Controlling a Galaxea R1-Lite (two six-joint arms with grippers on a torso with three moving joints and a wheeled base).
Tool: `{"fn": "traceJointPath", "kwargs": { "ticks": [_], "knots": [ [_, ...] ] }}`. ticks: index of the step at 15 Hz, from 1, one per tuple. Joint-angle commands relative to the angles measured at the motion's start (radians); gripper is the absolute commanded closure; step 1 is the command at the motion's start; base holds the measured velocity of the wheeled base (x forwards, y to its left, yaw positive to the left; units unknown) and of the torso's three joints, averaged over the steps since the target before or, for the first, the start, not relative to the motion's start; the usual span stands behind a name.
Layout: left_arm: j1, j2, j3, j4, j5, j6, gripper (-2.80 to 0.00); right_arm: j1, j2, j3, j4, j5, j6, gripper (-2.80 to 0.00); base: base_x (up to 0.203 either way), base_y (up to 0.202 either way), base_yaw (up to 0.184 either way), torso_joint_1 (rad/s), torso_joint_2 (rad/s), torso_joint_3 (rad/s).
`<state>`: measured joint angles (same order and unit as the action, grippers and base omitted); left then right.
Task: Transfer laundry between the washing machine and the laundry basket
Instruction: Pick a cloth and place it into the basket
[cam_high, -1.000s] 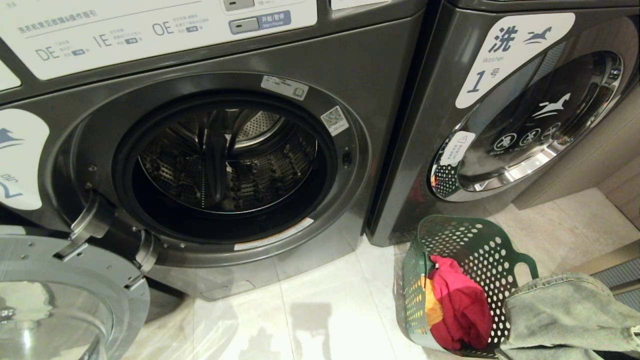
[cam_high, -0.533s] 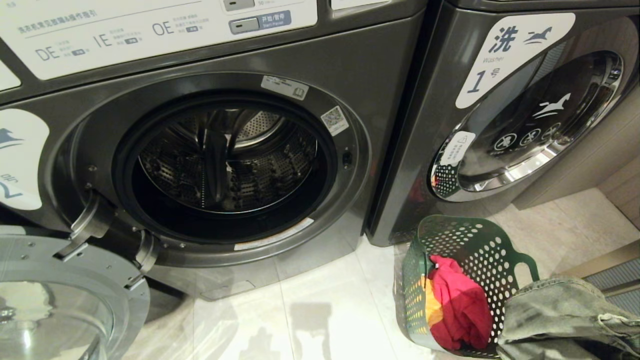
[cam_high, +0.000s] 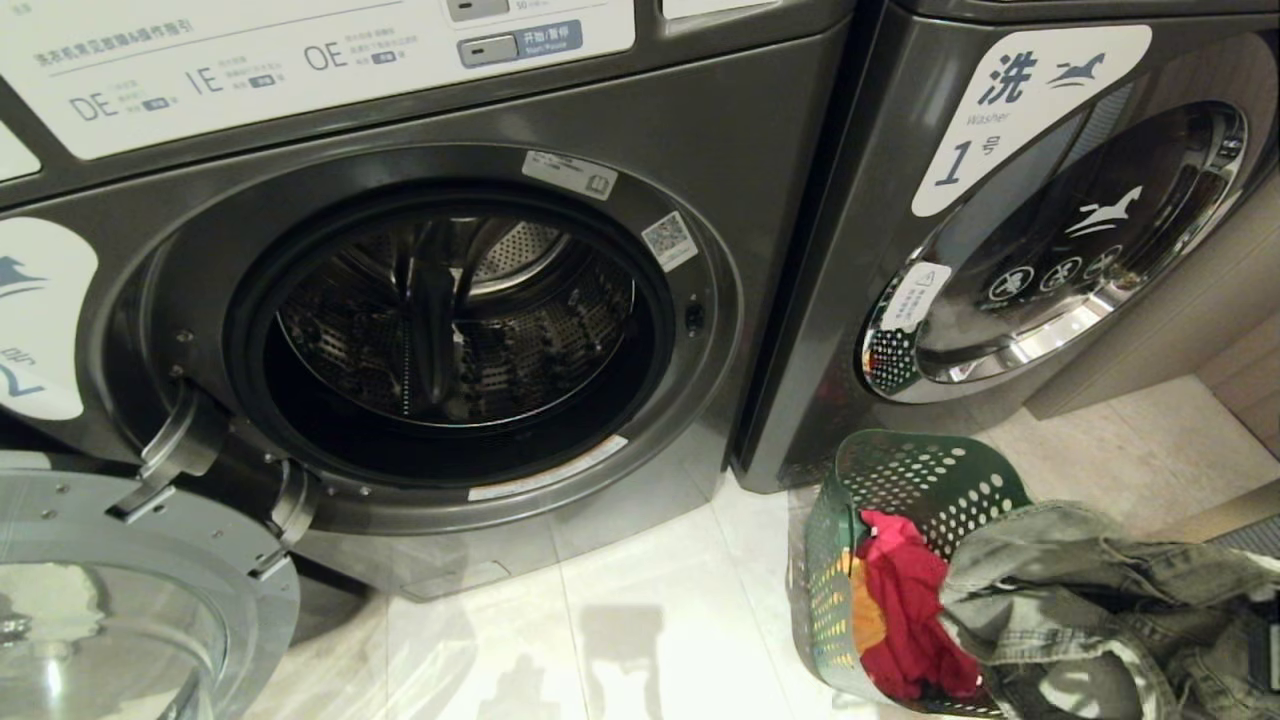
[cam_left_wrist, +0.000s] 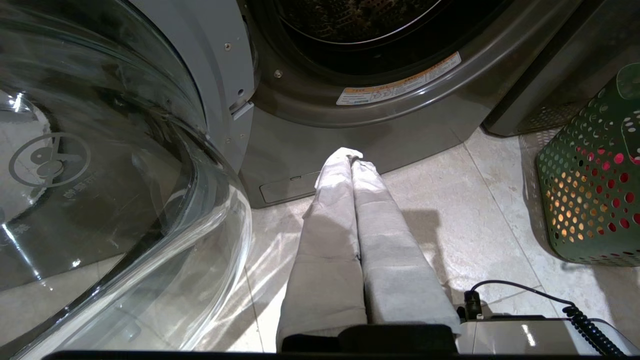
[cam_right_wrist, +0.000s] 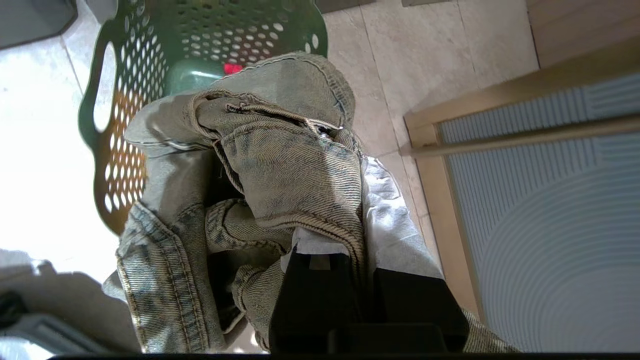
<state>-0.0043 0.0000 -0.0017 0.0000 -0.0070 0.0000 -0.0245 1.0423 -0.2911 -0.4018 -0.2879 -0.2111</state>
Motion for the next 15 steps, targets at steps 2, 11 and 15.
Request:
{"fn": "traceJointPath", "kwargs": {
  "ticks": [2, 11, 15],
  "knots": [
    [0.000, 0.001, 0.000, 0.000, 0.001, 0.000, 0.00, 0.000, 0.352, -0.007, -0.269, -0.002, 0.001, 0.00, 0.000, 0.000, 0.000, 0.000, 0.00, 0.000],
    [0.000, 0.000, 0.000, 0.000, 0.000, 0.000, 0.00, -0.003, 0.686, -0.112, -0.560, 0.000, -0.007, -2.80, 0.000, 0.000, 0.000, 0.000, 0.00, 0.000],
    [0.000, 0.000, 0.000, 0.000, 0.001, 0.000, 0.00, 0.000, 0.677, -0.117, -0.564, -0.001, -0.007, -2.80, 0.000, 0.000, 0.000, 0.000, 0.00, 0.000]
  ]
}}
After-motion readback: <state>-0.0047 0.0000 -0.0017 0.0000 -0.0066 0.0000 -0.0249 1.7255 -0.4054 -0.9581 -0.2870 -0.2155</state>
